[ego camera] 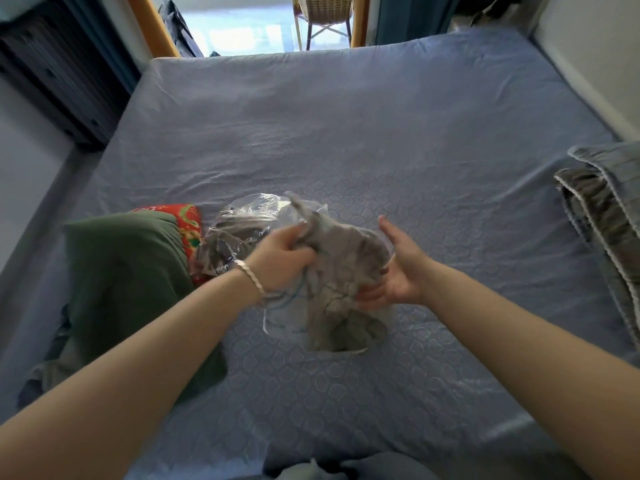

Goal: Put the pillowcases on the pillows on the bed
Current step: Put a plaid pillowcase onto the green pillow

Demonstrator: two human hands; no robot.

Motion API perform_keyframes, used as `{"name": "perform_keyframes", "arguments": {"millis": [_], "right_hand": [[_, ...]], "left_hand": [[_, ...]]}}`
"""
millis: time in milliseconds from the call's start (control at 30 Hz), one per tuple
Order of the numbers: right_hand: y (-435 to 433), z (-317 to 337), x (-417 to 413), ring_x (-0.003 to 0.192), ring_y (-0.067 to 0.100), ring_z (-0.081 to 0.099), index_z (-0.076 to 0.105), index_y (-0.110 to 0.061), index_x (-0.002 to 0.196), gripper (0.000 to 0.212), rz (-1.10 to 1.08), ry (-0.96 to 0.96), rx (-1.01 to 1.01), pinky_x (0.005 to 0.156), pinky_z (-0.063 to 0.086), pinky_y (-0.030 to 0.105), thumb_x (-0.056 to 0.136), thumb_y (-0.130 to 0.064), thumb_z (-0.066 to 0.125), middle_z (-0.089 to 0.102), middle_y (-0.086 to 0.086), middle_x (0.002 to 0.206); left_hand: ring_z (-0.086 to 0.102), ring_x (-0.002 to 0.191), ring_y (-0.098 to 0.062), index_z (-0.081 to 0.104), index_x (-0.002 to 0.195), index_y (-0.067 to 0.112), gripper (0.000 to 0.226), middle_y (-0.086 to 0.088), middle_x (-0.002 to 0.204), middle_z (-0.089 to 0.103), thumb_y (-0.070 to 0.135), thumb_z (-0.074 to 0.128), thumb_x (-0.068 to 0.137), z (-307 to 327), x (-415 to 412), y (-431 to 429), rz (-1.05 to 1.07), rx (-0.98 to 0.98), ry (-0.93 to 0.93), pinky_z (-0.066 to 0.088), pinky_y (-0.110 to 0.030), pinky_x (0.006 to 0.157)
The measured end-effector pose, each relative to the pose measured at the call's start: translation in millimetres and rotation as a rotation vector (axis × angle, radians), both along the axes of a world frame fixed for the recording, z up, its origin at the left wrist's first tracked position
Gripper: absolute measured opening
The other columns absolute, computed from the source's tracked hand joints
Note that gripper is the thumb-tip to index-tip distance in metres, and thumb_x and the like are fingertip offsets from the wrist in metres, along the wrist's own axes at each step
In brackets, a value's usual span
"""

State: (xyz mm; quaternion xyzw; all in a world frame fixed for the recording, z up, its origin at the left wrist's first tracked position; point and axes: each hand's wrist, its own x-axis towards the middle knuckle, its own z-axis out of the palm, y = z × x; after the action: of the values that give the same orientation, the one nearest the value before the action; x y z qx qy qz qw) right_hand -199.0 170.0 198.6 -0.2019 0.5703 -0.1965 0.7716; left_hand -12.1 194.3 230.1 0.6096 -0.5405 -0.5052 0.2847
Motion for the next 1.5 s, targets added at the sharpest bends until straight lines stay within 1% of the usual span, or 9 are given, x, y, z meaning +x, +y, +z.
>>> {"name": "perform_keyframes", "arguments": {"millis": [167, 300, 600, 733, 967, 1133, 1267, 1400, 1500], "right_hand": [[-2, -14, 2, 0.063, 0.021, 0.051, 0.058, -0.004, 0.075, 0.015, 0.203, -0.081, -0.154, 0.053, 0.044, 0.023, 0.086, -0.014, 0.059, 0.053, 0.003, 0.061], [10, -8, -12, 0.059, 0.015, 0.054, 0.058, -0.001, 0.088, 0.016, 0.233, -0.054, -0.229, 0.053, 0.045, 0.019, 0.083, 0.004, 0.044, 0.054, 0.009, 0.071], [23, 35, -11, 0.059, 0.016, 0.051, 0.060, 0.006, 0.083, 0.025, 0.340, -0.069, -0.232, 0.056, 0.040, 0.023, 0.074, -0.016, 0.051, 0.057, 0.007, 0.068], [8, 21, -34, 0.084, 0.015, 0.063, 0.061, -0.021, 0.099, 0.024, 0.768, 0.637, -0.650, 0.072, 0.049, 0.026, 0.077, -0.015, 0.069, 0.067, -0.002, 0.094], [-10, -37, -50, 0.107, 0.028, 0.056, 0.056, -0.017, 0.114, 0.030, 1.005, 1.216, -0.670, 0.075, 0.039, 0.029, 0.086, -0.009, 0.046, 0.059, 0.007, 0.117], [-8, -54, -36, 0.111, 0.032, 0.047, 0.049, -0.014, 0.115, 0.032, 0.918, 1.549, -0.911, 0.092, 0.037, 0.039, 0.083, -0.009, 0.050, 0.049, 0.013, 0.119], [29, -59, 4, 0.074, 0.029, 0.057, 0.058, -0.011, 0.081, 0.021, 0.740, 0.860, -1.583, 0.069, 0.050, 0.037, 0.067, -0.027, 0.062, 0.058, 0.008, 0.080], [51, -75, 50, 0.103, 0.019, 0.055, 0.055, -0.018, 0.112, 0.048, 1.159, 0.332, -1.303, 0.088, 0.046, 0.032, 0.073, -0.045, 0.062, 0.060, 0.002, 0.111], [58, -85, 73, 0.106, 0.023, 0.057, 0.061, -0.015, 0.112, 0.034, 1.088, 0.321, -1.221, 0.077, 0.039, 0.021, 0.084, -0.035, 0.061, 0.064, 0.005, 0.113]], "left_hand": [[0.055, 0.071, -0.004, 0.069, 0.084, 0.016, 0.013, -0.001, 0.078, 0.063, 0.028, 0.068, 0.078, -15, -43, 32, -0.721, 0.068, -0.147, 0.047, -0.017, 0.078], [0.059, 0.077, -0.014, 0.064, 0.095, 0.014, 0.019, -0.003, 0.089, 0.063, 0.016, 0.072, 0.078, -47, -25, 26, -0.082, 0.002, -0.142, 0.050, -0.027, 0.074], [0.050, 0.080, -0.015, 0.064, 0.096, -0.001, 0.018, -0.007, 0.083, 0.058, -0.005, 0.049, 0.088, -85, -29, 22, 0.285, 0.052, -0.165, 0.037, -0.019, 0.053], [0.049, 0.079, -0.018, 0.062, 0.091, 0.003, 0.011, -0.007, 0.079, 0.058, 0.005, 0.053, 0.088, -72, -3, 12, 0.492, 0.014, -0.227, 0.031, -0.028, 0.058], [0.059, 0.086, -0.025, 0.060, 0.088, 0.016, 0.035, -0.004, 0.090, 0.063, 0.050, 0.060, 0.082, -33, 19, 20, -0.494, 0.116, -1.015, 0.043, -0.027, 0.073], [0.050, 0.068, -0.017, 0.044, 0.081, 0.023, 0.027, 0.001, 0.073, 0.054, 0.031, 0.069, 0.080, -45, 20, 40, -0.239, 0.025, -0.539, 0.041, -0.025, 0.062], [0.045, 0.056, 0.001, 0.044, 0.101, 0.033, 0.040, 0.003, 0.072, 0.050, 0.009, 0.055, 0.070, -44, 8, 53, -0.065, -0.161, -0.034, 0.040, -0.013, 0.056], [0.053, 0.078, 0.006, 0.068, 0.058, 0.040, 0.048, 0.009, 0.081, 0.057, -0.004, 0.048, 0.065, -34, 2, 46, 0.105, -0.194, 0.123, 0.044, -0.011, 0.074], [0.053, 0.092, -0.003, 0.073, 0.093, 0.010, 0.039, 0.001, 0.097, 0.058, -0.016, 0.046, 0.081, -27, 24, 40, 0.247, -0.193, 0.006, 0.045, -0.013, 0.085]]}}
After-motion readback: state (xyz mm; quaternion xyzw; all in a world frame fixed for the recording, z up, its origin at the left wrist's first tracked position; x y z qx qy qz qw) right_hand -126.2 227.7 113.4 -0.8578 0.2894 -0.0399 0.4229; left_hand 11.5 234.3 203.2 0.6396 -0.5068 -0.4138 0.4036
